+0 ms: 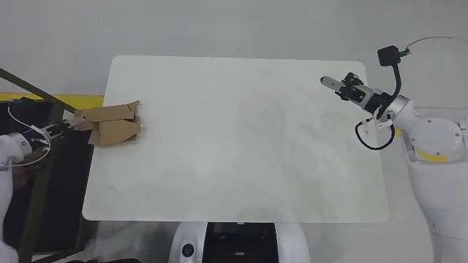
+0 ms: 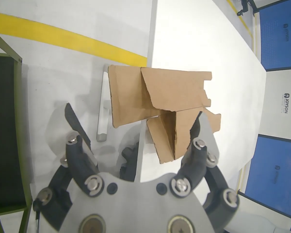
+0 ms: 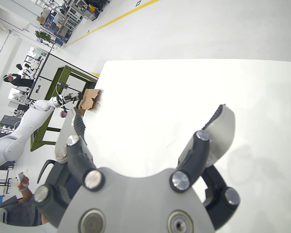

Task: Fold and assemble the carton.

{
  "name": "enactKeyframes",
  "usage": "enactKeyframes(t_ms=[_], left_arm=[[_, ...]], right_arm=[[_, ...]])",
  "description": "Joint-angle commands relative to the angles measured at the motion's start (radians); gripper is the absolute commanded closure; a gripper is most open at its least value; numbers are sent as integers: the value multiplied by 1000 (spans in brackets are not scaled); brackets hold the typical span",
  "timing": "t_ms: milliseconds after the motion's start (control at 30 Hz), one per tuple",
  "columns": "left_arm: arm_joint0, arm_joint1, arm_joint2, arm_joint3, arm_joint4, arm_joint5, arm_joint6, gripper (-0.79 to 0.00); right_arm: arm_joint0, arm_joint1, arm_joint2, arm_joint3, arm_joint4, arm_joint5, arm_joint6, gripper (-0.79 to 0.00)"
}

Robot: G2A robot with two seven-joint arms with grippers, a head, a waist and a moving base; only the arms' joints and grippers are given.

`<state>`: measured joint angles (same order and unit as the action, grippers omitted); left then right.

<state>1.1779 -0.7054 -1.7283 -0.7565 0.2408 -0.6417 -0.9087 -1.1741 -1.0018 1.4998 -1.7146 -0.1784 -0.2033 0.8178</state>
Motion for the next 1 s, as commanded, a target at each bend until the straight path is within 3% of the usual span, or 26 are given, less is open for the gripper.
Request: enactKeyframes(t_ms=[0,300,567,800,967], left_arm=[[-31,-4,25,34,6,3,-3,-785],[-149,-21,99,171,13,7,-2,-779],[-230,-27,134,271,23,21,-5,-403],[-275,-32,155,325,21,18,-2,-283],[-295,-31,151,349,-8,-5,-11,-83]], right_arm=[[0,0,0,0,0,0,0,-785],[0,0,0,0,0,0,0,-785],[0,0,0,0,0,0,0,-785],[0,0,0,0,0,0,0,-785],[0,0,0,0,0,0,0,-785]])
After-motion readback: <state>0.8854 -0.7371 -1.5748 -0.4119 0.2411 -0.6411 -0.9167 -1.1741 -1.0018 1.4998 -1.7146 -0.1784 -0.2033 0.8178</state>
